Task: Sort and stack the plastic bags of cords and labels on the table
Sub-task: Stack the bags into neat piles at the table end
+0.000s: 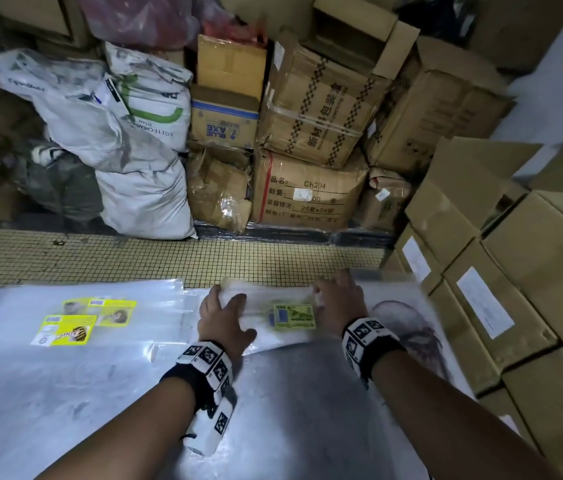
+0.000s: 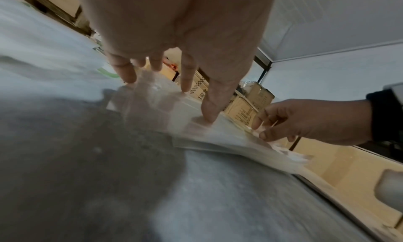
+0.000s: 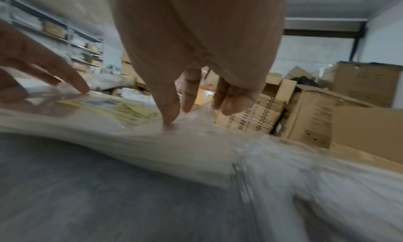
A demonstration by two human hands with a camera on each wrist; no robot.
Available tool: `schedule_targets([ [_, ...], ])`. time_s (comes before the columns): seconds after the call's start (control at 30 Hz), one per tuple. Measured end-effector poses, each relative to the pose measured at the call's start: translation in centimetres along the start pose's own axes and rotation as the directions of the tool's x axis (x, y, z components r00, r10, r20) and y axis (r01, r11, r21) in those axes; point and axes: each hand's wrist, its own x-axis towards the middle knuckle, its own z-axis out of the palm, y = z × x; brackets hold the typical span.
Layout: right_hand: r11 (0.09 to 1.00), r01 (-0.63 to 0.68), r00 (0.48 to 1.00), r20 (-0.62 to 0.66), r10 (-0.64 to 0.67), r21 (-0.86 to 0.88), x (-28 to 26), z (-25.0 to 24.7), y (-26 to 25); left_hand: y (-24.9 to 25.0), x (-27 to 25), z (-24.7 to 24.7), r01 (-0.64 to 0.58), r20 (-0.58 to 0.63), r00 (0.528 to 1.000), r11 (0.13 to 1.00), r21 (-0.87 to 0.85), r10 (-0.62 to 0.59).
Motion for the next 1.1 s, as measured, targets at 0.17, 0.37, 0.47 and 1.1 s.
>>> schedule_targets([
  [0.17,0.975,0.193,0.966,0.153,-0.208,0.109,1.9,-1.2,-1.8,-0.3,0.3,0.3,0.026,0.049,0.999,0.990,-0.137,-0.020],
  [0.37,0.973,0.178,0.913,0.345,-0.218,0.144,3.4,-0.6,-2.5,-0.6,0.1,0.0,0.073,0.064,0.996,0.971,-0.227,-0.059],
  [0.47,0.975,0.220,0.914,0.339,-0.222,0.044,3.8,0.1,-2.3,-0.7,0.0,0.0,0.101,0.072,0.994,0.970,-0.221,-0.087],
  [1.1,0.991,0.082,0.927,0.356,-0.115,0.108,1.9,1.0,-2.2,-1.4,-0.8,0.7,0.100,0.040,0.995,0.966,-0.239,-0.093],
])
